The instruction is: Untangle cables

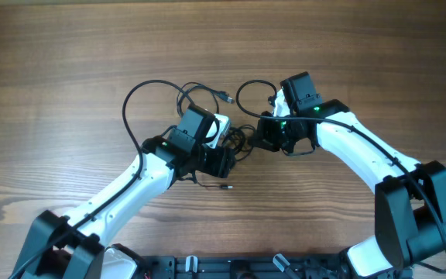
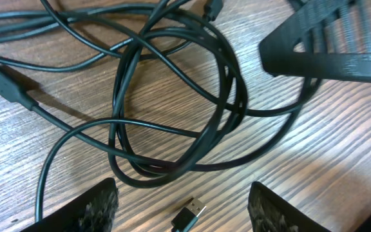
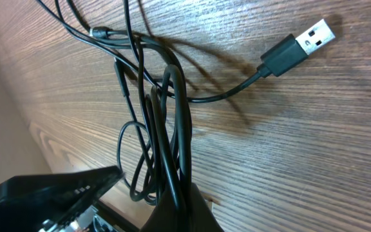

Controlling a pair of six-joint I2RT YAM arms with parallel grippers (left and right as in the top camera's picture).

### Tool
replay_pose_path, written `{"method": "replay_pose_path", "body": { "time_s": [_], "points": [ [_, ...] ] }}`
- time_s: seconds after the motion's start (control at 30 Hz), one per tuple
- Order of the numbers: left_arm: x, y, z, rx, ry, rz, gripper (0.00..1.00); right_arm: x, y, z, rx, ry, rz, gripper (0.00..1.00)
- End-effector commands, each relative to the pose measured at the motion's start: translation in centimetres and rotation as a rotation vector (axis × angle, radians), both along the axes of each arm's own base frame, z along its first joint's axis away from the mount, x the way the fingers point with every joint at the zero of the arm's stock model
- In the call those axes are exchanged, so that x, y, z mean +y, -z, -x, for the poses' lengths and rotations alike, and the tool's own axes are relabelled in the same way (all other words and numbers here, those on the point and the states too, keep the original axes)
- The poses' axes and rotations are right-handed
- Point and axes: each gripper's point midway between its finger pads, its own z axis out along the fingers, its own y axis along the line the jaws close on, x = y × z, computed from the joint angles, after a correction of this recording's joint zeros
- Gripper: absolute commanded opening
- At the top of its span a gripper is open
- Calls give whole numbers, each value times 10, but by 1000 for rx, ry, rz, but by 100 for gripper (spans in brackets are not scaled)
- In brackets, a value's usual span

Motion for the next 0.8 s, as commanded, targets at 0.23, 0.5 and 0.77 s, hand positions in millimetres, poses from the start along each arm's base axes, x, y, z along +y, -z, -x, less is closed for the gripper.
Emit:
{"method": "replay_pose_path", "body": {
  "time_s": [0.23, 0.5, 0.77],
  "points": [
    [-14, 17, 1, 29, 52, 41, 65, 5, -4, 4, 8, -9, -24, 4],
    [-17, 14, -3, 9, 52, 54, 61, 5, -4, 5, 10, -10, -23, 4],
    [-18, 19, -4, 14, 52, 51, 57, 5, -4, 5, 9, -10, -24, 4]
  ]
}}
